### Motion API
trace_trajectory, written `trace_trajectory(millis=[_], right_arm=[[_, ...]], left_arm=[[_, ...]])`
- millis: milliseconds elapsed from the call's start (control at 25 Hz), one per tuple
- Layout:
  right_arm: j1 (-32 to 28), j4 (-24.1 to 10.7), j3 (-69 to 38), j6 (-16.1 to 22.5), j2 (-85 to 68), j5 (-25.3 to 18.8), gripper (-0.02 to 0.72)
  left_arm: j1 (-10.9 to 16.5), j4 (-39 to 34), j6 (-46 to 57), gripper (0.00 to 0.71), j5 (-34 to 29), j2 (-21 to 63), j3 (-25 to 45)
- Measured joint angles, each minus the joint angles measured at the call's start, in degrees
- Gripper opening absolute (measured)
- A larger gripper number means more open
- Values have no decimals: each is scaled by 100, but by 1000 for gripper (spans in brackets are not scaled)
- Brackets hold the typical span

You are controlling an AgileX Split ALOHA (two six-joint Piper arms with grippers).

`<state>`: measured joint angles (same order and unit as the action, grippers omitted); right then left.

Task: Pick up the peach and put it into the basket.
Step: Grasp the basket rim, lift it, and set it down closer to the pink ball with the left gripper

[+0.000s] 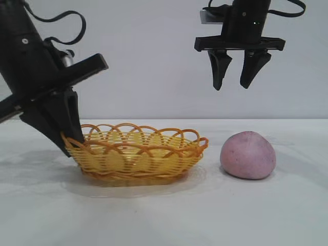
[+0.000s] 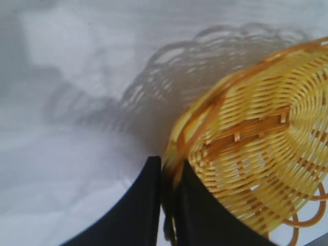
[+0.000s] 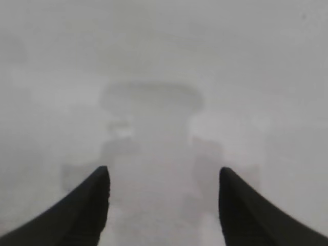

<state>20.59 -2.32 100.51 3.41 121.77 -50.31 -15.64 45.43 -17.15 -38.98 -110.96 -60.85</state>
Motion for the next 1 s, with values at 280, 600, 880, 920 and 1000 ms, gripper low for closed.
trace_trajectory(millis=[280,600,880,920,1000], right_arm=[[0,0,0,0,0,-10,419],[0,0,0,14,0,-10,419],[0,0,0,14,0,0,419],[0,0,0,14,0,0,419],[0,0,0,14,0,0,419]], left_arm=[[0,-186,-34,533,-479,0,-264],[0,-1459,-31,533,-954,443,-985],[0,-3692,460,533,-1362,503,-1608],[0,-4033,624,533,-1386,503,-1654],[0,-4541,792,533,-1416,503,-1696]])
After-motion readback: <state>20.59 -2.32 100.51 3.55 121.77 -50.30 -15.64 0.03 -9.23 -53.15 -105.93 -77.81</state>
